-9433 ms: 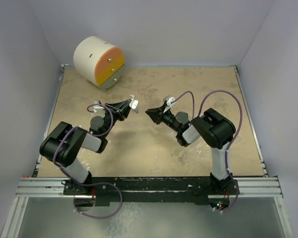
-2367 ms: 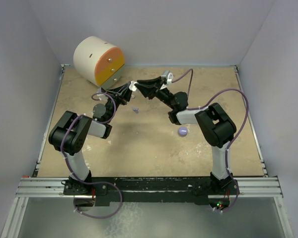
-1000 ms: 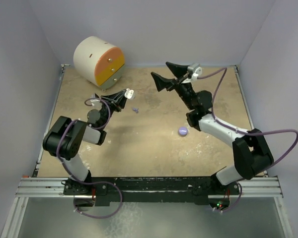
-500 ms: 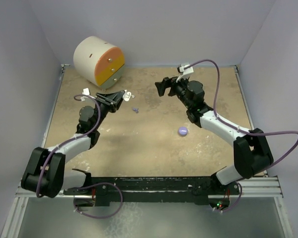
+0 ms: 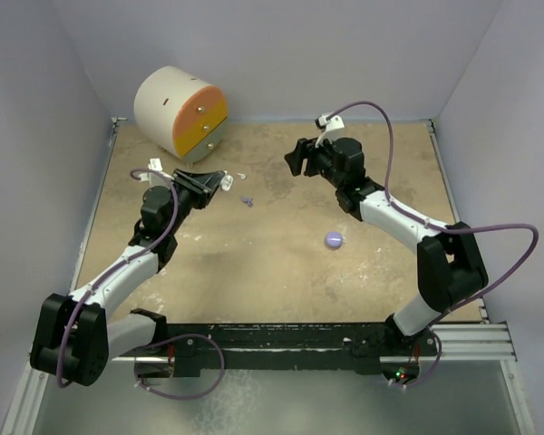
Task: Insert the wireless bluetooth earbuds into the charging case
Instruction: Pick up the earbud from the center of the board.
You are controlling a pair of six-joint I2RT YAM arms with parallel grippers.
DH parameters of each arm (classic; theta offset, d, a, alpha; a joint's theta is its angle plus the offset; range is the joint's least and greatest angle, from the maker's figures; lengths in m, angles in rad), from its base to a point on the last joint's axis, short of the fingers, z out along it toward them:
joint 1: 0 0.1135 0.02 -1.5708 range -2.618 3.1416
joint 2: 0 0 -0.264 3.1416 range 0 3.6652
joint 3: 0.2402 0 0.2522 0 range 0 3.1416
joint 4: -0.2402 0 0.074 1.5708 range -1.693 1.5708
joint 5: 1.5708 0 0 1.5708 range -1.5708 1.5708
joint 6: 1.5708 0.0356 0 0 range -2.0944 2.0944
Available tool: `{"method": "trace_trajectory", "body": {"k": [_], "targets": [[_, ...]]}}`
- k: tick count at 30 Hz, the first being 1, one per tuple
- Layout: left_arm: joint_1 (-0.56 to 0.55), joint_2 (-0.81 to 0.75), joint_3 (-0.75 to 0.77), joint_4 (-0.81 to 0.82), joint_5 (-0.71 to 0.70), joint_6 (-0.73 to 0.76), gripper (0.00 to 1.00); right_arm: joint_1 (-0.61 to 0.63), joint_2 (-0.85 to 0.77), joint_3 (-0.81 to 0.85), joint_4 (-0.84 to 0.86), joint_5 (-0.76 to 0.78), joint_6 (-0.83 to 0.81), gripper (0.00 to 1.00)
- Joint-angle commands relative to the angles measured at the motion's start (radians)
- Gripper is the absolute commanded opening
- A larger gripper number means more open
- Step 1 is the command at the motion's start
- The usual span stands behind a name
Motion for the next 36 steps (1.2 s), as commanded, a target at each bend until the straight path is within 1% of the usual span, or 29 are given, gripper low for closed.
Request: {"method": "trace_trajectory", "body": {"k": [1,3,7,10,12,15,21,28,36], "targets": [[0.006,-0.008,0.039,-0.004,-0.009,0.047,0.0,-0.001,-0.037,-0.001,0.038,-0.016,0.013,0.69],[0.006,-0.006,0.039,-0.006,-0.011,0.051,0.0,-0.002,-0.032,-0.003,0.043,-0.02,0.01,0.69],[0.005,-0.01,0.046,-0.03,-0.017,0.074,0.0,0.001,-0.007,-0.005,0.078,-0.035,-0.024,0.76],[0.006,-0.011,0.041,-0.047,-0.028,0.088,0.0,0.011,0.051,-0.005,0.137,-0.131,-0.016,0.78],[0.005,-0.011,0.036,-0.052,-0.034,0.093,0.0,0.027,0.089,-0.001,0.164,-0.157,-0.014,0.79],[0.005,-0.021,0.032,-0.07,-0.05,0.106,0.0,0.051,0.146,0.027,0.164,-0.156,-0.019,0.79],[0.007,-0.038,0.032,-0.108,-0.067,0.131,0.0,0.1,0.228,0.067,0.186,-0.129,-0.009,0.75],[0.015,-0.054,0.03,-0.111,-0.061,0.125,0.0,0.126,0.375,0.238,0.149,-0.074,-0.03,0.73],[0.03,-0.095,0.024,-0.135,-0.061,0.121,0.0,0.134,0.546,0.463,0.047,-0.012,-0.082,0.7]]}}
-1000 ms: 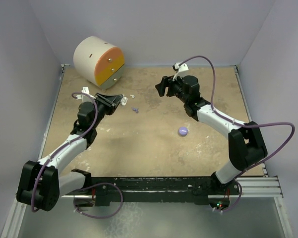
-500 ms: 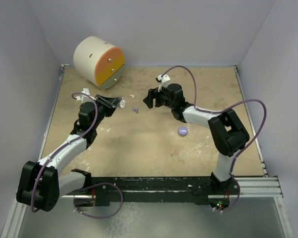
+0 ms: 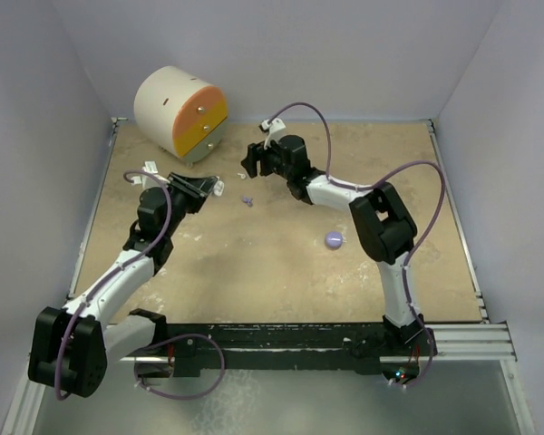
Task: Insert the wireless bluetooth earbuds into the charging case
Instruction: Pick up the earbud from the center of the board.
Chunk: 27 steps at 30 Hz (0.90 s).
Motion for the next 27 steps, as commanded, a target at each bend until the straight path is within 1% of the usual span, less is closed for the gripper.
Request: {"method": "trace_trajectory", "body": {"k": [1,5,11,20,27], "targets": [[0.014,-0.04,0.025,0.018,-0.008,0.012,0.0,0.007,0.061,0.12,-0.066,0.055,-0.044,0.7],[0.015,-0.039,0.023,0.019,-0.008,0.008,0.0,0.009,0.109,0.186,-0.088,0.065,-0.052,0.66],[0.017,-0.038,0.018,0.029,-0.004,0.001,0.0,0.019,0.167,0.241,-0.104,0.078,-0.056,0.62],[0.022,-0.032,0.014,0.032,-0.003,0.001,0.0,0.047,0.238,0.307,-0.134,0.106,-0.063,0.59],[0.029,-0.031,0.009,0.036,0.001,0.001,0.0,0.053,0.268,0.33,-0.149,0.135,-0.063,0.59]]}}
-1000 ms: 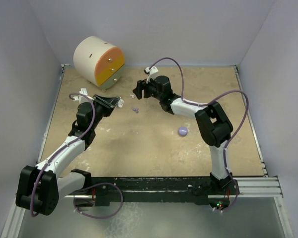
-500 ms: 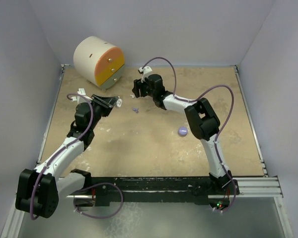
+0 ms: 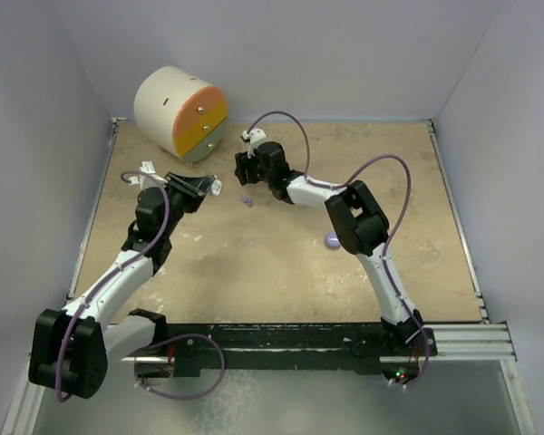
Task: Insert the wireless bluetooth earbuds into the charging case
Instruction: Pick up the earbud from the center of the board.
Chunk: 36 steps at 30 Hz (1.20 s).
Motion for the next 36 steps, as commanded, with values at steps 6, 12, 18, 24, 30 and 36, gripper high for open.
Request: {"method": "trace_trajectory", "body": {"k": [6,12,18,24,30,36], "targets": [[0.016,-0.006,0.007,0.056,0.005,0.0,0.0,0.012,0.027,0.077,-0.012,0.057,-0.016,0.58],[0.019,-0.002,0.003,0.061,0.008,-0.002,0.0,0.017,0.056,0.106,-0.034,0.08,-0.02,0.58],[0.022,0.002,0.002,0.065,0.012,-0.004,0.0,0.019,0.065,0.11,-0.041,0.092,-0.022,0.57],[0.025,0.004,-0.002,0.07,0.015,-0.007,0.0,0.023,0.073,0.105,-0.043,0.093,-0.024,0.54],[0.027,0.009,-0.005,0.076,0.017,-0.009,0.0,0.028,0.086,0.111,-0.054,0.1,-0.028,0.52],[0.029,0.01,-0.005,0.081,0.021,-0.011,0.0,0.034,0.097,0.117,-0.064,0.109,-0.031,0.51]]}}
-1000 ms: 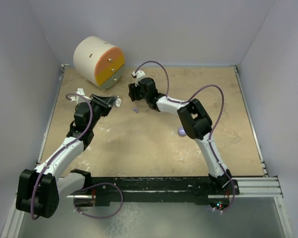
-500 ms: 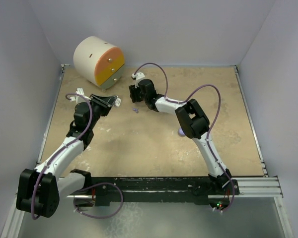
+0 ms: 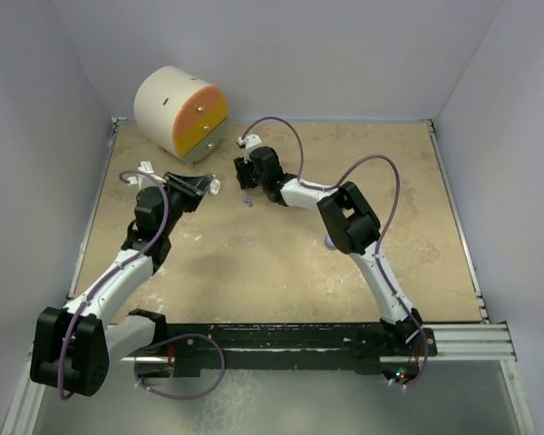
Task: Insert the wireless bluetooth earbuds into the charging case
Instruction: Pick up the earbud from the center of the board.
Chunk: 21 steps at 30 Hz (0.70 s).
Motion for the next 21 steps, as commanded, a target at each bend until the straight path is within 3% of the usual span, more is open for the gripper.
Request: {"method": "trace_trajectory", "body": {"k": [1,21], "targets": [[0.009,-0.001,-0.003,0.068,0.016,-0.004,0.0,0.009,0.006,0.042,-0.006,0.027,-0.011,0.5],[0.02,0.005,-0.008,0.078,0.023,-0.008,0.0,0.016,0.035,0.054,-0.034,0.055,-0.018,0.36]]}}
